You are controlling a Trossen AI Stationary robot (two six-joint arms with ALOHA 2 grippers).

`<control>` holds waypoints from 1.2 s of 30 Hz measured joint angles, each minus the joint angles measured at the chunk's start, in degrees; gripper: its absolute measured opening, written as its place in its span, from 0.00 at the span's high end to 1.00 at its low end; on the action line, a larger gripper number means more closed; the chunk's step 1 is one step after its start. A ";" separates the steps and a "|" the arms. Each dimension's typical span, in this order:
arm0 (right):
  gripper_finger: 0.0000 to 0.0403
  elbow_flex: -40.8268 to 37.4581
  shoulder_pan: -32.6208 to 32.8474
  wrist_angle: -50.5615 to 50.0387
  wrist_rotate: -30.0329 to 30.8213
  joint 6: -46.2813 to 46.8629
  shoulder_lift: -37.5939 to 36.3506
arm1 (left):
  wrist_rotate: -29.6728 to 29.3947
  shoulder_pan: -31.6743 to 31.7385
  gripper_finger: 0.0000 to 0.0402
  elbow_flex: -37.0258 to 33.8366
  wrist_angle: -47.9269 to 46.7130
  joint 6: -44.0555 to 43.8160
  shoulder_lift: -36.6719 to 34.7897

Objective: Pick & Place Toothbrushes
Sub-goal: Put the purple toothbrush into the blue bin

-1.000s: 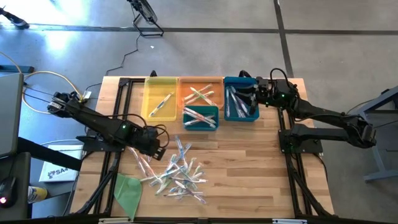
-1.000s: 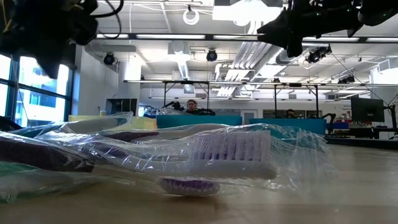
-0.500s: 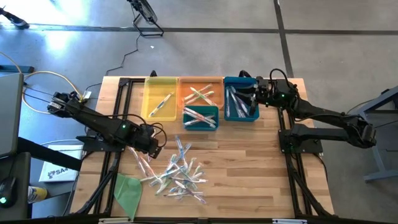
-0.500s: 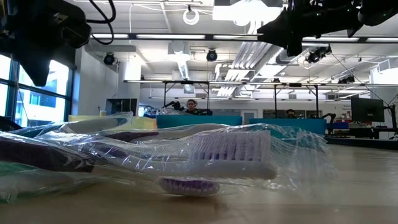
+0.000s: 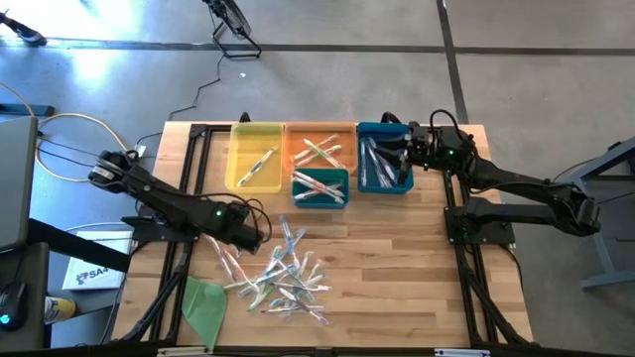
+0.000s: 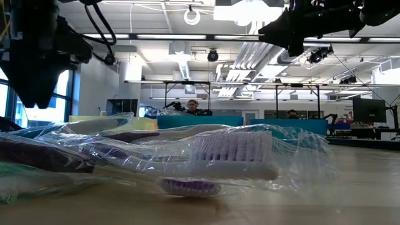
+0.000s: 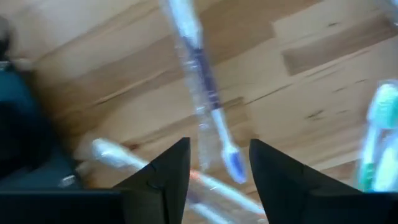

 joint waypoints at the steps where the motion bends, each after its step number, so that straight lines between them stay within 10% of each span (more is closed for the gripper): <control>1: 0.70 0.00 0.00 -0.03 -0.01 -0.01 0.00 | -0.22 0.00 0.60 0.00 0.82 0.29 0.37; 13: 0.70 0.00 0.00 -0.31 -0.44 0.00 0.00 | 0.02 2.05 0.69 -9.96 17.22 0.67 -0.66; 36: 0.70 0.00 -0.01 -0.95 -1.08 -0.03 0.00 | 7.78 19.40 0.69 -12.07 16.76 21.31 2.81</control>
